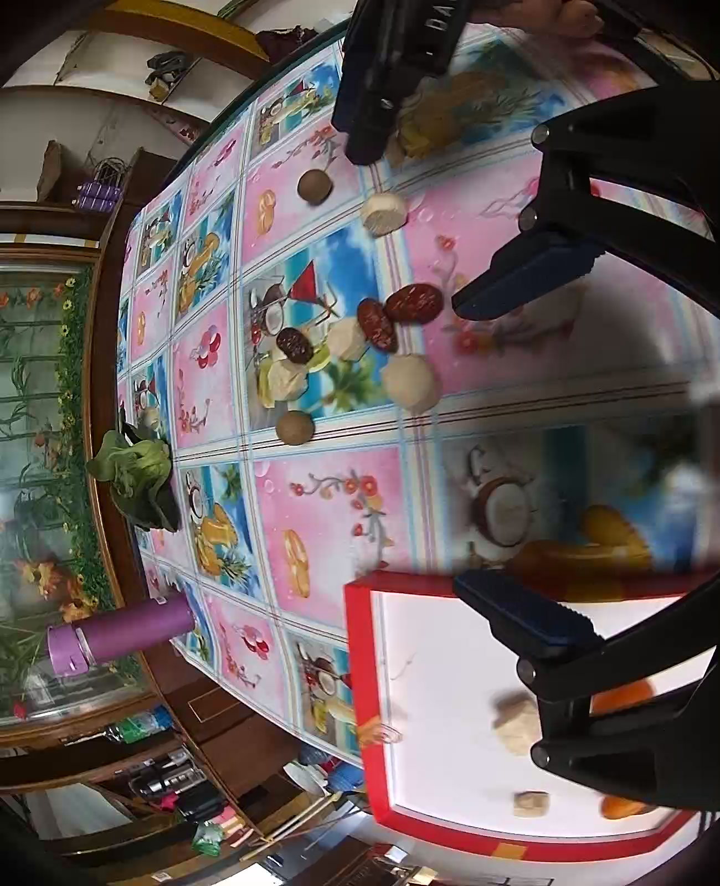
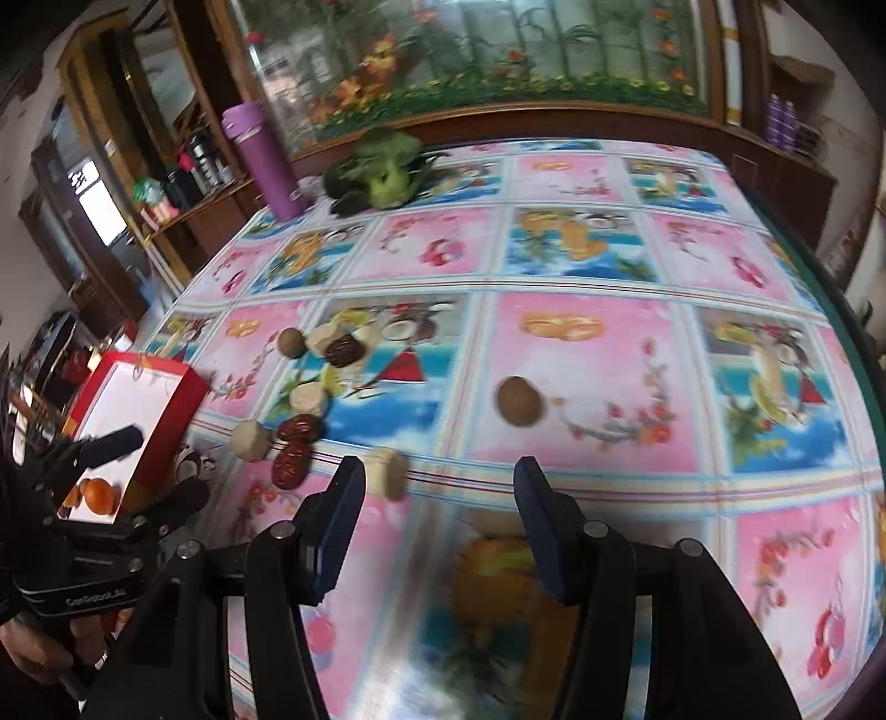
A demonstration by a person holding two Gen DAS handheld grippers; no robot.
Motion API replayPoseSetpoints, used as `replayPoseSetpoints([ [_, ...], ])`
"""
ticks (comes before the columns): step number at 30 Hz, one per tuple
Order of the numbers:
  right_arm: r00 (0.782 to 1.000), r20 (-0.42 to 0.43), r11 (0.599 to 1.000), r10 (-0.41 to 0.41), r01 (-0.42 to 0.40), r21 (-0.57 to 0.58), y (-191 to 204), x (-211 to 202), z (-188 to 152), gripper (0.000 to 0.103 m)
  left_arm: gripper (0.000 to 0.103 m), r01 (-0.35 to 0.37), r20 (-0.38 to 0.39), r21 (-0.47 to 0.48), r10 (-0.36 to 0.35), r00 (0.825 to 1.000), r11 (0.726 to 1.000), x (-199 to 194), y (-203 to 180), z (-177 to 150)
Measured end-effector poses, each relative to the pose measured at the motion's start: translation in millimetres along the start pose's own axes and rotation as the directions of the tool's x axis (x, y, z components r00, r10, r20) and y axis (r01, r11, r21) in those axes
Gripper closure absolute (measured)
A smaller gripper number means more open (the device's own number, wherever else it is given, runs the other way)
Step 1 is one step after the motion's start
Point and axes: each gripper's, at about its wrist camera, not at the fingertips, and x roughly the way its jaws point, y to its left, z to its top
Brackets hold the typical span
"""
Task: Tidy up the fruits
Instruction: 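Move both grippers back over the remaining white cubes on the table, then grasp a beige round ball with the left gripper while the right gripper grasps a white cube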
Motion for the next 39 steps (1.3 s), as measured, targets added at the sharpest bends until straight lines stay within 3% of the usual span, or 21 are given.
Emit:
replayPoseSetpoints([
  [7, 0.997, -0.033, 0.994, -0.067, 0.064, -0.091, 25.4, 23.6, -0.2, 0.049, 0.032, 0.07, -0.032, 0.072, -0.068, 0.997, 0.995, 25.3, -7.3, 14.2],
  [9, 0.996, -0.048, 0.993, -0.08, 0.075, -0.092, 24.8, 27.4, -0.9, 0.056, 0.034, 0.092, -0.045, 0.078, -0.088, 0.995, 0.993, 32.2, -9.2, 15.2],
  [13, 0.994, -0.074, 0.993, -0.082, 0.075, -0.096, 24.6, 34.5, -0.9, 0.065, 0.052, 0.125, -0.073, 0.063, -0.12, 0.99, 0.99, 44.8, -8.8, 15.7],
  [15, 0.993, -0.089, 0.992, -0.083, 0.073, -0.105, 25.6, 38.6, -2.2, 0.074, 0.053, 0.138, -0.063, 0.051, -0.135, 0.989, 0.989, 45.1, -6.8, 15.3],
  [17, 0.992, -0.075, 0.989, -0.099, 0.09, -0.12, 28.0, 39.2, -2.8, 0.081, 0.06, 0.142, -0.054, 0.055, -0.139, 0.989, 0.988, 44.5, -7.6, 15.2],
  [19, 0.993, -0.069, 0.989, -0.099, 0.09, -0.114, 27.8, 39.7, -2.2, 0.087, 0.074, 0.143, -0.048, 0.05, -0.141, 0.989, 0.988, 44.3, -7.3, 15.8],
  [26, 0.996, -0.062, 0.995, -0.065, 0.06, -0.078, 29.7, 30.3, -3.9, 0.09, 0.074, 0.182, -0.048, 0.011, -0.181, 0.982, 0.983, 35.7, -3.4, 10.1],
  [32, 0.999, -0.035, 0.995, 0.006, -0.01, -0.102, 57.7, 10.6, -4.8, 0.09, 0.074, 0.183, 0.026, -0.019, -0.183, 0.983, 0.983, -9.9, 9.1, -5.3],
  [39, 0.992, -0.024, 0.97, 0.127, -0.129, -0.208, 126.8, -1.2, -19.8, 0.09, 0.074, 0.096, 0.098, -0.114, -0.085, 0.992, 0.989, -64.9, 54.7, -45.2],
])
